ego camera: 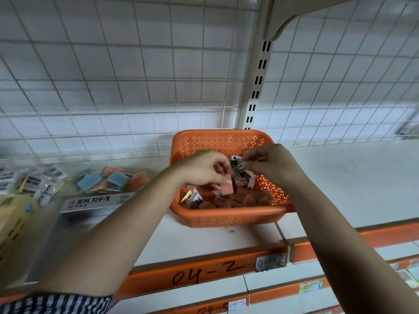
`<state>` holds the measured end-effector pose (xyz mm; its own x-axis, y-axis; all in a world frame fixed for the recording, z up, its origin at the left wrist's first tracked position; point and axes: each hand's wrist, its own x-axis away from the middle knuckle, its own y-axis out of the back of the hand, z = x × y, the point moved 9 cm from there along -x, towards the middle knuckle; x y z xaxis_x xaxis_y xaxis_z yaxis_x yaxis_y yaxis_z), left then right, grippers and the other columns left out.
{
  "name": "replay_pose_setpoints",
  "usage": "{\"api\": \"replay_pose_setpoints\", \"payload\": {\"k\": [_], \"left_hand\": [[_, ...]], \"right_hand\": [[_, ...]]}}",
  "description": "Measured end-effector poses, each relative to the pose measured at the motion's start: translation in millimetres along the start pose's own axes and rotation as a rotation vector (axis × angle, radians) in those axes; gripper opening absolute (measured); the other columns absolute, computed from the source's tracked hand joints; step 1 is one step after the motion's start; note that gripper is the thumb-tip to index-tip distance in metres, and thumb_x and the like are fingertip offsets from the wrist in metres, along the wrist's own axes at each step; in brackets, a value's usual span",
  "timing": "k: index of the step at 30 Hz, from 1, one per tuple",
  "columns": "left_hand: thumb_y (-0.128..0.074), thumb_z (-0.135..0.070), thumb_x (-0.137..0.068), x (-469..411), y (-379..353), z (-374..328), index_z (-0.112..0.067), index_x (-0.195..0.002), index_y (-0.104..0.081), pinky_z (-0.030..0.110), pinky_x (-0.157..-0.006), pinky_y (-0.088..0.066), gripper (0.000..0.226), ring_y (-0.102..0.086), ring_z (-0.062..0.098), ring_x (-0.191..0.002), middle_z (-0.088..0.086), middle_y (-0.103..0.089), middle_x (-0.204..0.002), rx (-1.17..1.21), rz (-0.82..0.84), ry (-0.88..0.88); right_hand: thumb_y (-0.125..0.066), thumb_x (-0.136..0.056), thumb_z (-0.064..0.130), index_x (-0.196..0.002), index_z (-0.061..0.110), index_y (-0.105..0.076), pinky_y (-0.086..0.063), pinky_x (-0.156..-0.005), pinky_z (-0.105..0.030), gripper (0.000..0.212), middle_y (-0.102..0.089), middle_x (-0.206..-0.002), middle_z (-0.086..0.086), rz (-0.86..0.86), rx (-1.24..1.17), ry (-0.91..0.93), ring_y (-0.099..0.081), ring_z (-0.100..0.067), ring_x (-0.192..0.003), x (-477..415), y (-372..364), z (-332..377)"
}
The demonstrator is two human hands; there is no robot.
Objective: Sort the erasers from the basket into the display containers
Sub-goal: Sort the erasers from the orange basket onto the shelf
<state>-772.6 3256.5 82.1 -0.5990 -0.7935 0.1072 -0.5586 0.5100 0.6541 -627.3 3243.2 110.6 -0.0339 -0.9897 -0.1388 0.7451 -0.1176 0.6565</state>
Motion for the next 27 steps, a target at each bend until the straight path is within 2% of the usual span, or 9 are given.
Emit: {"api": "replay_pose_setpoints", "payload": {"k": [4,7,11,14,17,20,22,24,27], "left_hand": [[-0.070,-0.011,-0.086,13,41,-3,-0.013,-0.096,-0.067,0.029,-0.075,-0.058,0.010,-0.067,0.017,-0.087,0.000,-0.064,-0.094,0.220,-0.307,-0.036],[-0.069,-0.006,-0.086,25,63,2,-0.011,-0.092,-0.067,0.026,-0.067,-0.059,0.008,-0.070,0.019,-0.083,0.008,-0.064,-0.097,0.412,-0.440,-0.043],[-0.065,-0.006,-0.090,38,72,7,-0.008,-0.093,-0.064,0.034,-0.066,-0.061,0.004,-0.072,0.023,-0.076,0.016,-0.063,-0.100,0.571,-0.487,-0.034],[-0.060,-0.006,-0.093,48,75,10,-0.009,-0.093,-0.061,0.032,-0.063,-0.059,0.004,-0.072,0.024,-0.072,0.011,-0.065,-0.094,0.602,-0.495,-0.025],[-0.059,-0.007,-0.094,60,79,15,-0.008,-0.095,-0.061,0.026,-0.058,-0.058,0.002,-0.072,0.023,-0.071,0.010,-0.063,-0.096,0.615,-0.527,-0.039],[-0.060,-0.007,-0.094,76,84,22,-0.006,-0.100,-0.061,0.023,-0.057,-0.054,0.006,-0.070,0.019,-0.071,0.015,-0.059,-0.106,0.597,-0.552,-0.032],[-0.061,-0.005,-0.093,89,90,28,-0.007,-0.103,-0.062,0.022,-0.059,-0.053,0.011,-0.069,0.015,-0.071,0.015,-0.059,-0.111,0.571,-0.563,-0.021],[-0.062,-0.004,-0.091,107,100,37,-0.011,-0.104,-0.063,0.023,-0.062,-0.053,0.015,-0.068,0.013,-0.070,0.010,-0.062,-0.106,0.538,-0.586,-0.004],[-0.065,-0.003,-0.089,138,121,55,-0.012,-0.108,-0.063,0.021,-0.060,-0.050,0.021,-0.064,0.011,-0.065,0.005,-0.067,-0.090,0.500,-0.632,0.027]], "right_hand": [[-0.067,-0.087,0.011,-0.098,0.018,-0.076,-0.045,-0.072,-0.013,0.015,-0.068,-0.092,0.008,0.150,0.228,0.067,-0.061,-0.006,-0.085,-14,-11,18],[-0.065,-0.089,0.017,-0.108,0.018,-0.074,-0.043,-0.082,-0.020,0.020,-0.070,-0.108,0.002,0.284,0.446,0.115,-0.062,-0.013,-0.100,-30,-33,22],[-0.065,-0.091,0.034,-0.117,0.016,-0.070,-0.048,-0.087,-0.028,0.033,-0.069,-0.113,-0.003,0.430,0.655,0.140,-0.062,-0.018,-0.102,-38,-69,16],[-0.065,-0.086,0.051,-0.109,0.021,-0.070,-0.049,-0.094,-0.041,0.038,-0.068,-0.102,-0.001,0.413,0.727,0.116,-0.061,-0.020,-0.096,-41,-79,3],[-0.067,-0.086,0.045,-0.105,0.022,-0.068,-0.042,-0.102,-0.057,0.031,-0.065,-0.104,0.000,0.380,0.723,0.089,-0.060,-0.023,-0.103,-41,-78,-4],[-0.068,-0.086,0.040,-0.103,0.022,-0.065,-0.041,-0.103,-0.052,0.026,-0.064,-0.103,0.002,0.382,0.732,0.107,-0.057,-0.020,-0.101,-41,-77,-4],[-0.071,-0.083,0.038,-0.092,0.027,-0.062,-0.043,-0.099,-0.053,0.017,-0.061,-0.096,0.006,0.391,0.687,0.110,-0.056,-0.018,-0.096,-42,-75,-5],[-0.072,-0.082,0.037,-0.083,0.031,-0.058,-0.045,-0.096,-0.051,0.015,-0.059,-0.091,0.009,0.422,0.654,0.116,-0.056,-0.016,-0.093,-39,-76,-3],[-0.075,-0.082,0.032,-0.089,0.026,-0.062,-0.050,-0.087,-0.037,0.016,-0.063,-0.091,0.006,0.393,0.584,0.153,-0.060,-0.017,-0.092,-35,-71,12]]}}
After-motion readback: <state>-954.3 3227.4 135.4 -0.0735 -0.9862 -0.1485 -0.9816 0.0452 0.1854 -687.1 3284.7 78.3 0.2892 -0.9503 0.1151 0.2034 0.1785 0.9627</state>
